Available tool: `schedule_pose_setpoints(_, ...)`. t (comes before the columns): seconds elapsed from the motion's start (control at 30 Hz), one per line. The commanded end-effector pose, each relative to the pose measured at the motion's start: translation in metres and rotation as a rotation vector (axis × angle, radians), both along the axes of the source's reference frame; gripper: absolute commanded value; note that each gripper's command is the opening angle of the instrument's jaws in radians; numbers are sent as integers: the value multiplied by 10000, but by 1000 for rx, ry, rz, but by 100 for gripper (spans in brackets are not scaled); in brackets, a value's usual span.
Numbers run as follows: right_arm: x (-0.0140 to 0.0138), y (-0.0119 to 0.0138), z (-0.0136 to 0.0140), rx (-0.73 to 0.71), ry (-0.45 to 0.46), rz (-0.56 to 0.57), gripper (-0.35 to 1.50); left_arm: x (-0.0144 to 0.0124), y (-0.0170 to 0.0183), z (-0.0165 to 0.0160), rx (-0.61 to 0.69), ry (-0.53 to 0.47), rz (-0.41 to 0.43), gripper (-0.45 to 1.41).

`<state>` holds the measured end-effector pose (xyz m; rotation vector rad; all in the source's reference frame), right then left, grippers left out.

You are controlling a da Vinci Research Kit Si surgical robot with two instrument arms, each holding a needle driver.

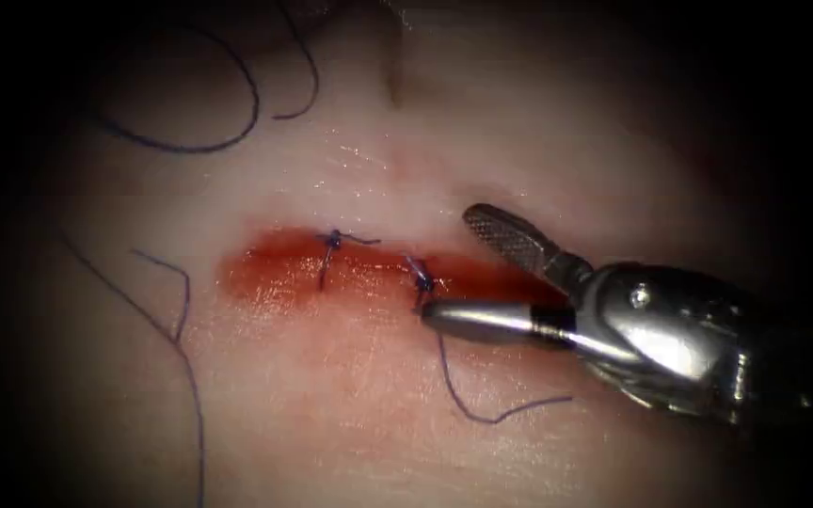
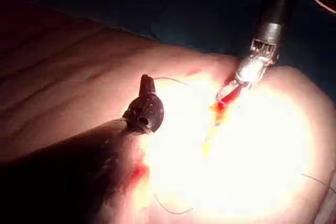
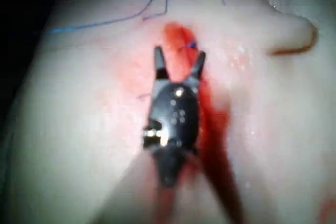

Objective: Wound Closure

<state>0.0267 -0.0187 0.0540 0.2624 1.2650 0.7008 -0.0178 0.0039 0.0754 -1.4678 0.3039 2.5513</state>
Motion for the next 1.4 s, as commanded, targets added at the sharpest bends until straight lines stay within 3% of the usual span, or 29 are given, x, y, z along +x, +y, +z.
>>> schedule_pose_setpoints(0.03, -4, -8, 4, -4, -4, -2, 141, -3, -2, 15, -4, 8, -6, -45)
schedule_pose_setpoints(0.07, -13, -9, 5, -13, -14, 5, 141, 0, -2, 30, 25, 17, -36, -11)
schedule_pose_setpoints(0.1, -16, -9, 6, -14, -17, 8, 141, 0, -3, 37, 56, 18, -55, 5)
schedule_pose_setpoints(0.13, -21, -9, 7, -15, -19, 10, 141, -3, -8, 54, 135, 15, -105, 46)
schedule_pose_setpoints(0.2, -28, -8, 8, -17, -26, 18, 141, -9, -15, 67, 207, 6, -158, 86)
schedule_pose_setpoints(0.23, -33, -7, 9, -18, -29, 21, 141, -17, -21, 75, 269, -23, -195, 105)
schedule_pose_setpoints(0.3, -38, -6, 10, -18, -32, 24, 141, -27, -27, 77, 344, -72, -209, 116)
schedule_pose_setpoints(0.57, -47, -7, 12, -21, -38, 30, 141, -59, -38, 48, 442, -198, -180, 125)
schedule_pose_setpoints(0.77, -48, -11, 14, -25, -36, 30, 141, -81, -63, 12, 498, -311, -74, 123)
schedule_pose_setpoints(0.93, -46, -15, 16, -28, -37, 26, 141, -111, -79, -8, 506, -356, -15, 111)
schedule_pose_setpoints(1.13, -48, -16, 15, -27, -30, 17, 141, -164, -117, 23, 507, -298, 30, 106)
schedule_pose_setpoints(1.4, -61, -16, 11, -19, -38, -2, 136, -173, -184, 76, 558, -186, 82, 105)
